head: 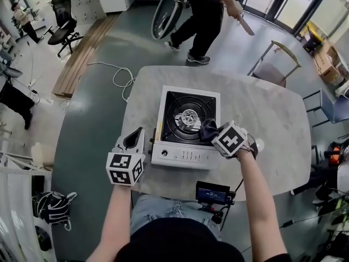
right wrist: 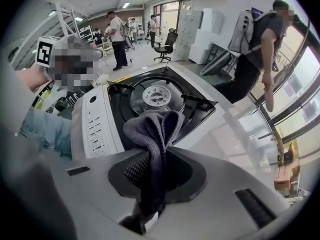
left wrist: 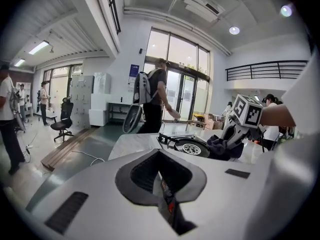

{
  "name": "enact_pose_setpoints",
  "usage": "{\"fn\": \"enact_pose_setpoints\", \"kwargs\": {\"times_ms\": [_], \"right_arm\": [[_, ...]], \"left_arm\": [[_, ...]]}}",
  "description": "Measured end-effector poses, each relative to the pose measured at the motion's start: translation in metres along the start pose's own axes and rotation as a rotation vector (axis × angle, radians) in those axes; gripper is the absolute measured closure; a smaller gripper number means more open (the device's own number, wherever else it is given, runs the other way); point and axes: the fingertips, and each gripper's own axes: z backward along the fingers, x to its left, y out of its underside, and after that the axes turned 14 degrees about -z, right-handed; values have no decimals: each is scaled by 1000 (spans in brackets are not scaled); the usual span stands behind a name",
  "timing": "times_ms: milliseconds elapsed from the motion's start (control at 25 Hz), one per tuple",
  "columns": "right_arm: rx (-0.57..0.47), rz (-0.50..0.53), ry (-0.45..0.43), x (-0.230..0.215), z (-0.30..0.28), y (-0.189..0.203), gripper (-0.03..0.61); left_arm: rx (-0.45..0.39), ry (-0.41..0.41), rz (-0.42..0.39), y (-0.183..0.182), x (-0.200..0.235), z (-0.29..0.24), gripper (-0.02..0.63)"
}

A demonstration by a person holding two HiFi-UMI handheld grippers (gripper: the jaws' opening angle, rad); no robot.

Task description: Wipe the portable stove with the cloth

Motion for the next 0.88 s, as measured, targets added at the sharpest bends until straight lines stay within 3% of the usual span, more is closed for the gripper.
{"fn": "enact_pose_setpoints", "kwargs": {"times_ms": [200, 880], "right_arm": [[-2, 5, 10, -12, -1, -16, 509], [-66, -67, 107, -70, -25, -72, 505]], "left_arm": [[8, 15, 85, 2, 5, -4, 607], [46, 86, 47, -13, 17, -33, 607]]}}
